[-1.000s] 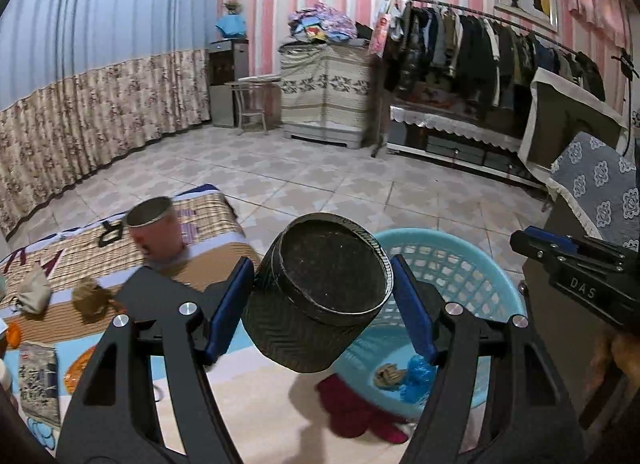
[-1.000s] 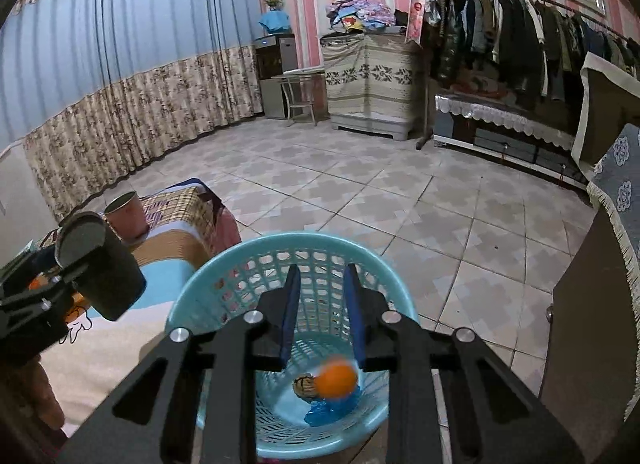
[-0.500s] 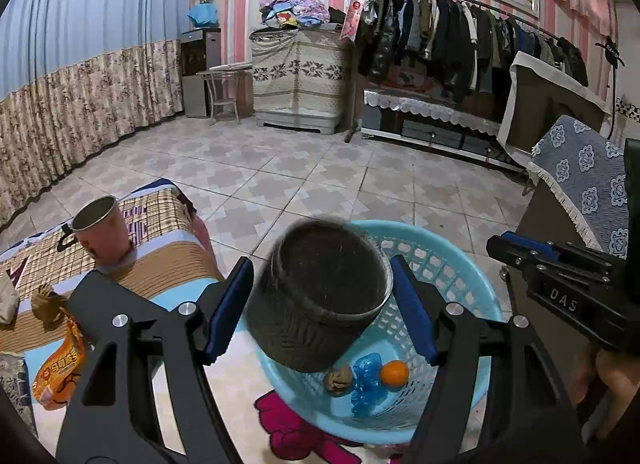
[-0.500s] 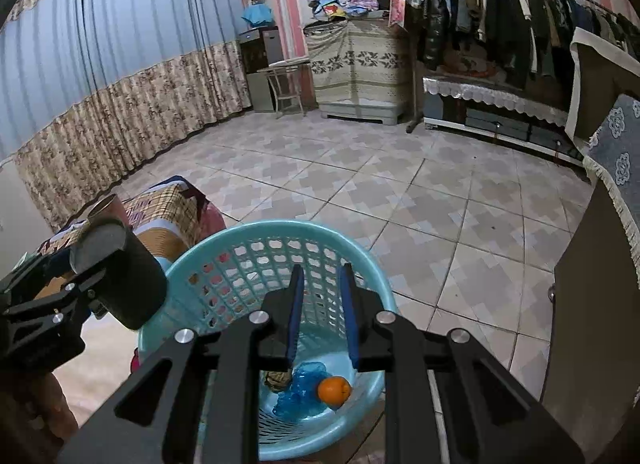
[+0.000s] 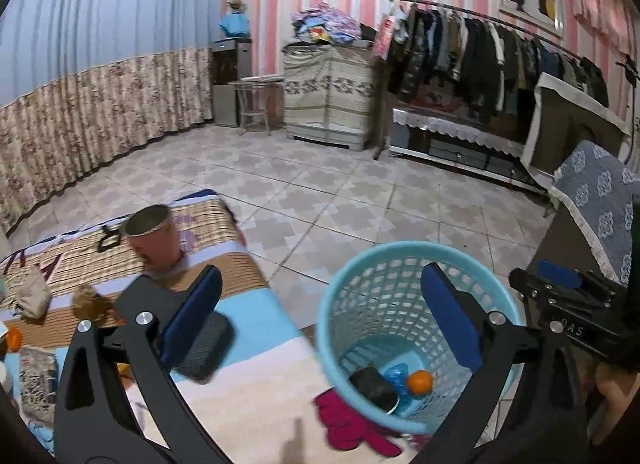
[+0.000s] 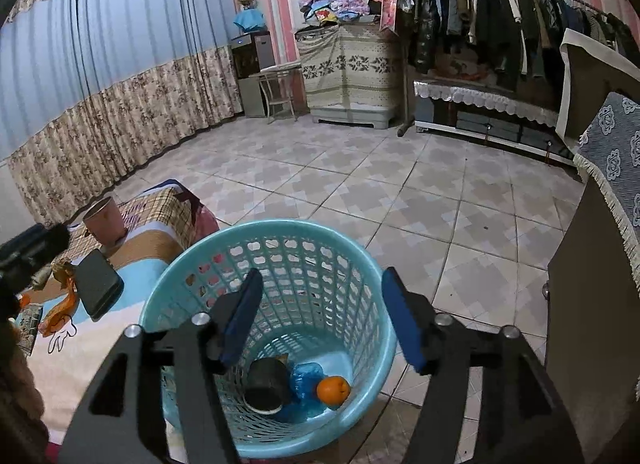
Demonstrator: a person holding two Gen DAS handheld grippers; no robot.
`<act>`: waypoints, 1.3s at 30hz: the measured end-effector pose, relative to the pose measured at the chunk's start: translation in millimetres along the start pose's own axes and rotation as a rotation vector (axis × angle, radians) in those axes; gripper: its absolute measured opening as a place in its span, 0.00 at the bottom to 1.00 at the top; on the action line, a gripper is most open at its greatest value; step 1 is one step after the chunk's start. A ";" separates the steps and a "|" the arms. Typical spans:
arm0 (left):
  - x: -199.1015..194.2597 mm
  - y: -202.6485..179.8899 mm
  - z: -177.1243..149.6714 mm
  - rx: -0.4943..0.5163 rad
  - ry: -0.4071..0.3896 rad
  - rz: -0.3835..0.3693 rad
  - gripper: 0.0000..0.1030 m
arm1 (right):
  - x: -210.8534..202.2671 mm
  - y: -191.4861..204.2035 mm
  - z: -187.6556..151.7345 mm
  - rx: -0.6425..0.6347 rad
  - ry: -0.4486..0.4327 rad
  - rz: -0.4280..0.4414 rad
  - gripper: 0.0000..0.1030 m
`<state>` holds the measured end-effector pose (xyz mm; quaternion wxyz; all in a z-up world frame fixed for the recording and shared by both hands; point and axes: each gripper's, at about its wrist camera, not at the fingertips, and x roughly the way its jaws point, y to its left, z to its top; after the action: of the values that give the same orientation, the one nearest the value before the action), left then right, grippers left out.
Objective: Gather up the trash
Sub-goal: 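Open both tools to drop the cup and orange into the basket, then move both tools back over the table toward the white round lid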
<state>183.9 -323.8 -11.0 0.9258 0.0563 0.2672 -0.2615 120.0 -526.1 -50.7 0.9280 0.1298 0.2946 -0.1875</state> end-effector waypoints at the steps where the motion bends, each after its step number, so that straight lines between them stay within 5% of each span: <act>1: -4.5 6.7 -0.8 -0.004 -0.004 0.011 0.94 | -0.1 2.2 -1.1 0.001 0.002 0.004 0.66; 7: -28.9 45.6 -5.1 -0.043 -0.019 0.068 0.95 | -5.6 24.5 -4.1 -0.015 -0.026 0.011 0.89; 14: -54.0 90.0 -13.4 -0.074 -0.018 0.125 0.95 | -8.8 58.4 -6.5 -0.042 -0.037 0.015 0.95; 39: -90.8 241.3 -91.0 -0.100 0.025 0.339 0.95 | -5.4 229.0 -30.7 -0.170 -0.061 0.126 0.96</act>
<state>200.2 -53.6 -49.3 0.9549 0.0576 0.2781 -0.0871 197.8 -308.7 -41.9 0.9541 0.0632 0.2724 -0.1070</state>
